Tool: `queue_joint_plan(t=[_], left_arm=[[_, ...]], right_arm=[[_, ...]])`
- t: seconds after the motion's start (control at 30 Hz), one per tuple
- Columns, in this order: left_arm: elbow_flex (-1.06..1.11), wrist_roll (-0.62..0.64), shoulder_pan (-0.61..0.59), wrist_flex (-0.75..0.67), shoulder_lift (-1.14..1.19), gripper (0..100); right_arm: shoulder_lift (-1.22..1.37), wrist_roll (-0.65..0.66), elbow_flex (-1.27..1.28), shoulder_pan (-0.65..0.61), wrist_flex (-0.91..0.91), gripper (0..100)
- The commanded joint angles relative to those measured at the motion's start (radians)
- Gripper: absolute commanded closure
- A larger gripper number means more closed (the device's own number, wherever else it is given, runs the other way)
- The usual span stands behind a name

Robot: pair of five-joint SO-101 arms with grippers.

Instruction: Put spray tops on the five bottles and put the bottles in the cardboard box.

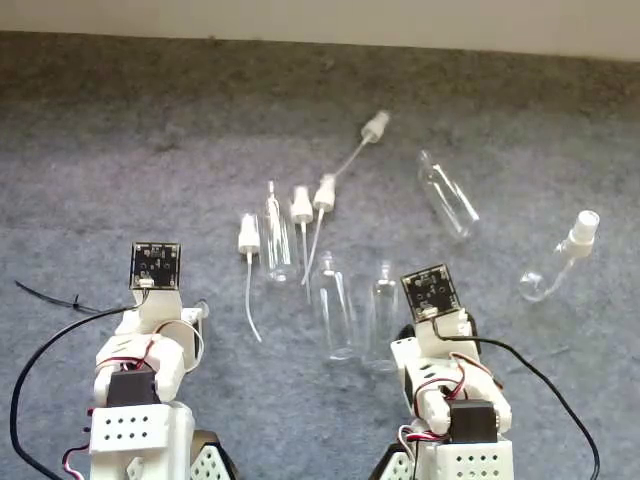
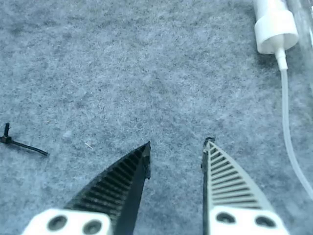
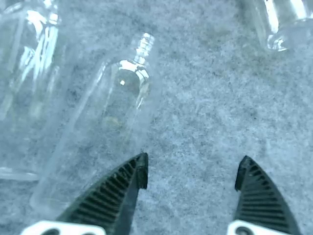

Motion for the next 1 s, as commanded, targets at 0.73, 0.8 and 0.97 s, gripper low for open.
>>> queue_joint_plan(t=[0.73, 0.8, 0.97], left_arm=[[0.025, 0.009, -0.008, 0.003, -0.010, 83], [0.025, 0.009, -0.008, 0.003, -0.010, 83], [0.025, 0.009, -0.008, 0.003, -0.010, 83]], right_arm=[[1.168, -0.129, -1.023, -0.065, 0.045, 71.4], [1.310, -0.124, -1.158, -0.067, 0.076, 71.4], [1.646, -0.002, -1.540, -0.067, 0.240, 71.4]])
